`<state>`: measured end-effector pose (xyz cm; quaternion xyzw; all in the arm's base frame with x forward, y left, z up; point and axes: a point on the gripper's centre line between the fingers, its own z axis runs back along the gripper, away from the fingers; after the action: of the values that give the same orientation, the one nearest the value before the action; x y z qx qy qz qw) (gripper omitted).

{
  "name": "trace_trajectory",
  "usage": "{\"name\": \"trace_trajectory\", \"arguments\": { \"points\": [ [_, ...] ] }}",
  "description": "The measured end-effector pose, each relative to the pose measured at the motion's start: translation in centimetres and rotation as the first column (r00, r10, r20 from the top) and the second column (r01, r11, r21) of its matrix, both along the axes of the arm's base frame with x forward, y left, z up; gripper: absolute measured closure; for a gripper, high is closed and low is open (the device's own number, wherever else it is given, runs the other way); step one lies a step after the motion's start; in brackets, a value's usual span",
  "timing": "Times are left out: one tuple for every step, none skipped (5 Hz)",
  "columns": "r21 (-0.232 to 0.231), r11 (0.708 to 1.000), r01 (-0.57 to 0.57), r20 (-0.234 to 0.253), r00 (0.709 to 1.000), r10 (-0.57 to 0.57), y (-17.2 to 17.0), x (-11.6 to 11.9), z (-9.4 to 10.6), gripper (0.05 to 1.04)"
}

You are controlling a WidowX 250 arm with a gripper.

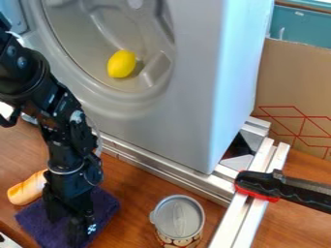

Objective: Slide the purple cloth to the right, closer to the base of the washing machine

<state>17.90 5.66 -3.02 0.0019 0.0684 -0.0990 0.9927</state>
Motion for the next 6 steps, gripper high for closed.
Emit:
{"name": "trace_trajectory", "arguments": {
  "points": [
    [-0.029, 0.999, -0.028, 0.058, 0.998, 0.029, -0.1, 2.9, 0.1, 0.084],
    [-0.053, 0.999, 0.001, 0.103, 0.995, 0.004, -0.9, 5.4, 0.3, 0.084],
    [-0.067, 0.998, 0.012, 0.125, 0.992, -0.004, -1.2, 6.3, 0.4, 0.084],
    [-0.074, 0.997, 0.013, 0.139, 0.990, -0.003, -1.4, 6.2, 0.6, 0.084],
    [-0.081, 0.997, 0.014, 0.158, 0.987, -0.001, -1.5, 5.5, 1.6, 0.084],
    [-0.085, 0.996, -0.012, 0.243, 0.970, 0.032, -0.7, 4.9, 4.8, 0.083]
  ]
}}
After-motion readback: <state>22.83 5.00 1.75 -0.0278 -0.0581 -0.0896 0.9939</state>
